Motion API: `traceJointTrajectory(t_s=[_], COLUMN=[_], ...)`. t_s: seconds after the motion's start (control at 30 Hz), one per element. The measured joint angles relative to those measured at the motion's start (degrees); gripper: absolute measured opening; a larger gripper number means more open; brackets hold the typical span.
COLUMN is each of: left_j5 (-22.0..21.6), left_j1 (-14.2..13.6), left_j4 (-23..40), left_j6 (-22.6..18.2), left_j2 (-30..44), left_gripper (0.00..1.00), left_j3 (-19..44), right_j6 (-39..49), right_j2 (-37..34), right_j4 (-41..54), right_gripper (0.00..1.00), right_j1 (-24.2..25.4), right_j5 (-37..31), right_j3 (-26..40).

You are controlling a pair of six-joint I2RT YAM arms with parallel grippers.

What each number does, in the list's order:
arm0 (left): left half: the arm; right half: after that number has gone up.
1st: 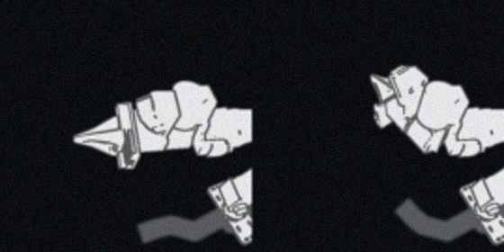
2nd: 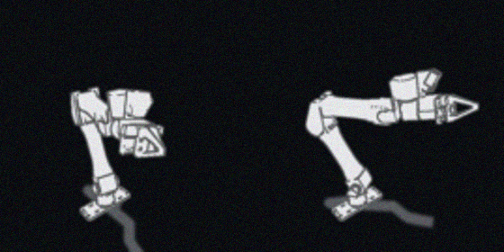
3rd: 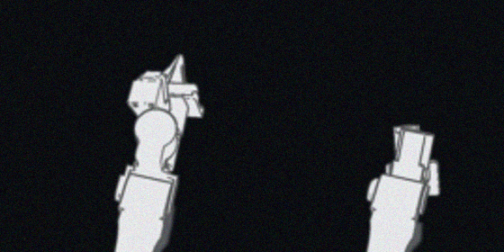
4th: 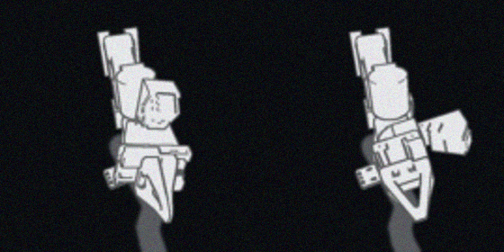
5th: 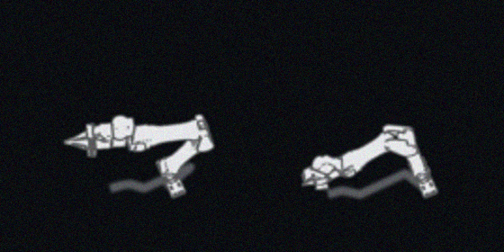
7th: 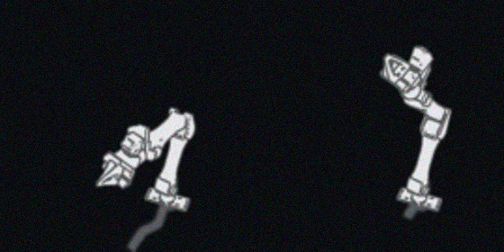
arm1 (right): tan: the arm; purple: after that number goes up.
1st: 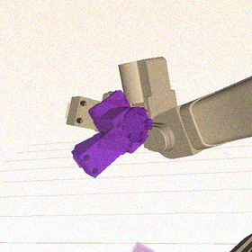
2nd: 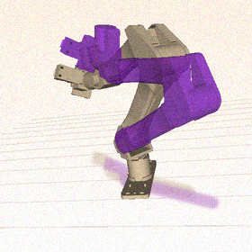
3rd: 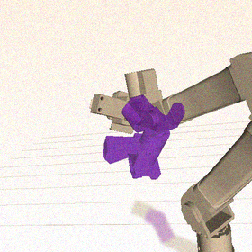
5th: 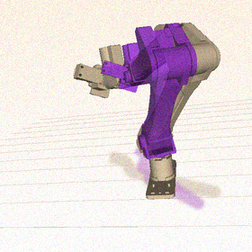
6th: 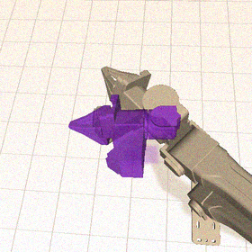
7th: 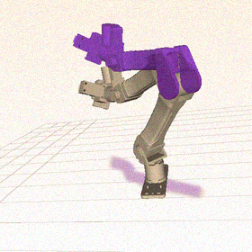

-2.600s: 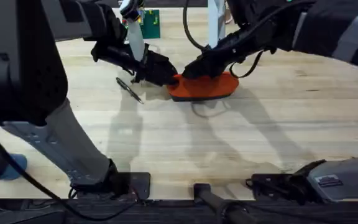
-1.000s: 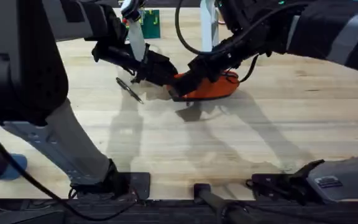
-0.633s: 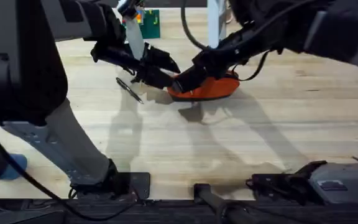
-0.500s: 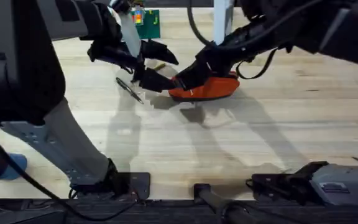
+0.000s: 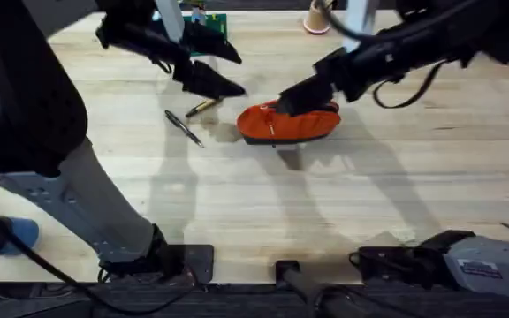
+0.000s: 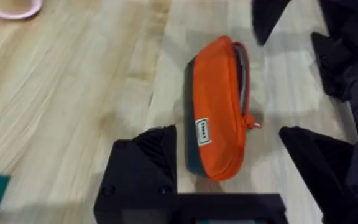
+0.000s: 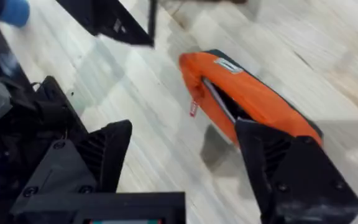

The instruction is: Unzip the bag, pick up the pens from the table one at a time and place them inside, then zip the bag closed.

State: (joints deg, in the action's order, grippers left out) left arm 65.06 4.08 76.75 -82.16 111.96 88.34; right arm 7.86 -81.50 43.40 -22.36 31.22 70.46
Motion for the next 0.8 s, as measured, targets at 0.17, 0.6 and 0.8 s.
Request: traceJointTrajectory(t_s=[0.17, 0.6, 0.8], left_j5=[-8.37, -23.73, -27.31], left_j1=[-0.07, -0.85, -2.26], left_j4=[-0.2, 3.74, 10.0], left_j6=[13.68, 33.23, 36.93], left_j2=[-0.81, -22.37, -30.15], left_gripper=[0.997, 0.997, 0.996], left_j3=[6.39, 7.12, 7.12], right_j6=[2.54, 10.72, 17.82], right_j2=[3.51, 5.36, 5.36], right_j4=[5.58, 10.92, 11.1], right_gripper=[0.995, 0.913, 0.756], right_j1=[5.86, 8.63, 8.63], right_j5=[-0.17, -0.37, -0.37], right_j3=[0.33, 0.8, 1.09])
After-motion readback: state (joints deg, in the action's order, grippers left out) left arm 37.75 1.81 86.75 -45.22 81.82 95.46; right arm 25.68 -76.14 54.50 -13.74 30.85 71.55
